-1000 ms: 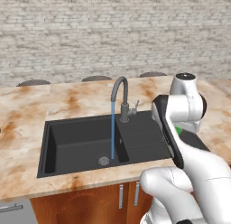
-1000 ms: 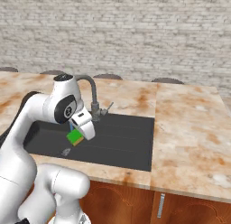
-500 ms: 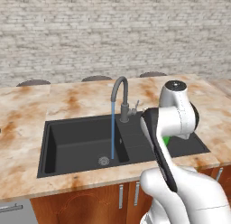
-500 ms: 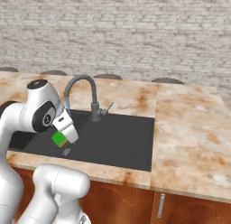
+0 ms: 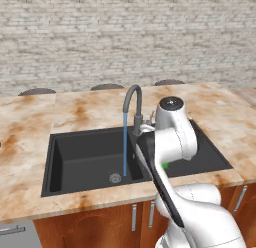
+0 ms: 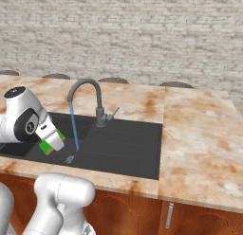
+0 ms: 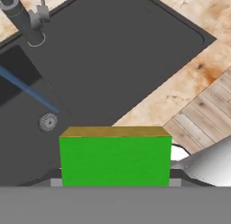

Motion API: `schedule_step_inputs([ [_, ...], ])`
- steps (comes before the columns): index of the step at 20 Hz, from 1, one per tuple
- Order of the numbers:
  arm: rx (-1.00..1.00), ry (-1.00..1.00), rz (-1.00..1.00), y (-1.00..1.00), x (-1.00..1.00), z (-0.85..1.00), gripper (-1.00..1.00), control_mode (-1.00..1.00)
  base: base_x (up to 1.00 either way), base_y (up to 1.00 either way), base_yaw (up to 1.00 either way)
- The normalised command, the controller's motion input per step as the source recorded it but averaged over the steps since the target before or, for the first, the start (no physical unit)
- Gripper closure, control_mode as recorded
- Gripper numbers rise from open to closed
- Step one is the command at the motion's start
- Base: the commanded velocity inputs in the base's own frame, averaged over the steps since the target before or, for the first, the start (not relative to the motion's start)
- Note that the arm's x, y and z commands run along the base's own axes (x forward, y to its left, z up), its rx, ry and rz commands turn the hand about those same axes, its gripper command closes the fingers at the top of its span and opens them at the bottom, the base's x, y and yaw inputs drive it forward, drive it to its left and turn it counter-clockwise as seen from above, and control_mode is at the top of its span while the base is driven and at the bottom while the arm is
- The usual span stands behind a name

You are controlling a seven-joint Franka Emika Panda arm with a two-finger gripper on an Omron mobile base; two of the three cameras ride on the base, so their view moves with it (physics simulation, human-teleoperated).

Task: Soak the sponge with water for a few seconds and then drop it inside the sink.

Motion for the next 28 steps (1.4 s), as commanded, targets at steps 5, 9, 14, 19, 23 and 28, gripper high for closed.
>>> schedule_step_inputs([
  [5,-0.10,0.00,-0.05,0.35,0.00,0.02,1.00,-1.00,0.00,0.00,0.00],
  [9,-0.12,0.00,-0.08,0.19,0.05,0.00,1.00,-1.00,0.00,0.00,0.00],
  [14,-0.11,0.00,-0.12,0.00,0.23,0.00,1.00,-1.00,0.00,0.00,0.00],
  [19,-0.11,0.00,-0.12,0.01,0.30,0.00,1.00,-1.00,0.00,0.00,0.00],
  [23,-0.10,-0.04,-0.03,0.20,0.10,0.00,1.00,-1.00,0.00,0.00,0.00],
  [28,-0.12,-0.04,0.00,0.15,0.28,0.00,1.00,-1.00,0.00,0.00,0.00],
])
